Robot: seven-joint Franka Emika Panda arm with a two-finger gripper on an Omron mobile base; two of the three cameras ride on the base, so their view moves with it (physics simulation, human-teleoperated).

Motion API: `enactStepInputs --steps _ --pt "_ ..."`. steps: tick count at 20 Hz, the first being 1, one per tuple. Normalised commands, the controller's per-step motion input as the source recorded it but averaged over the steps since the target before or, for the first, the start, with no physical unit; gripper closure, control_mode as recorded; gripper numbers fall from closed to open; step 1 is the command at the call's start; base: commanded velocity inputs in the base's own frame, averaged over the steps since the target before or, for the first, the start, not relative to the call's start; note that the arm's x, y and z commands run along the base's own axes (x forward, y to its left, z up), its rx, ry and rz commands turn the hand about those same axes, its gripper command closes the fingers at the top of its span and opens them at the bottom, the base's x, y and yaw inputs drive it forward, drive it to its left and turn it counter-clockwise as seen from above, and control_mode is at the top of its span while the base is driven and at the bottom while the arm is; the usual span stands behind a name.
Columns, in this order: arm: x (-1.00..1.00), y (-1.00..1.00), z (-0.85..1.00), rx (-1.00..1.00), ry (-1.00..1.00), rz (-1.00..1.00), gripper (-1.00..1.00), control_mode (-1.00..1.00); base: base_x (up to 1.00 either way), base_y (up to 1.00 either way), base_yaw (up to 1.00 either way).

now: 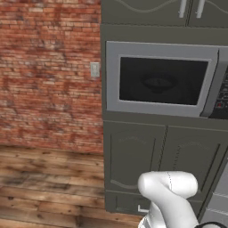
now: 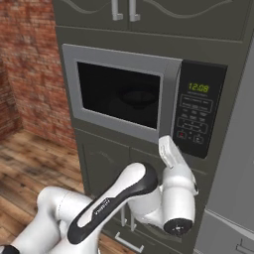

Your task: Place the bowl containing the mushroom and shrimp in the microwave. Close the microwave door and press the start button to microwave the meal.

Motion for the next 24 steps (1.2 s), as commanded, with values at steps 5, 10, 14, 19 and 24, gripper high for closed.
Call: enactStepInputs --steps 5,10,14,19,24 --pt "0.00 0.00 0.33 0.01 0.13 -0.07 1.00 -1.00 0.00 0.00 0.00" --pt "0.00 0.00 0.21 0.00 0.34 -0.01 1.00 -1.00 0.00 0.00 0.00" --pt "0.00 -0.09 0.00 0.09 0.34 0.01 1.00 -1.00 0.00 0.00 0.00" --pt "0.00 -0.26 -0.04 0.22 0.20 0.07 1.00 -1.00 0.00 0.00 0.00" --pt "0.00 -0.18 -0.13 0.25 0.01 0.04 1.00 -1.00 0.00 0.00 0.00"
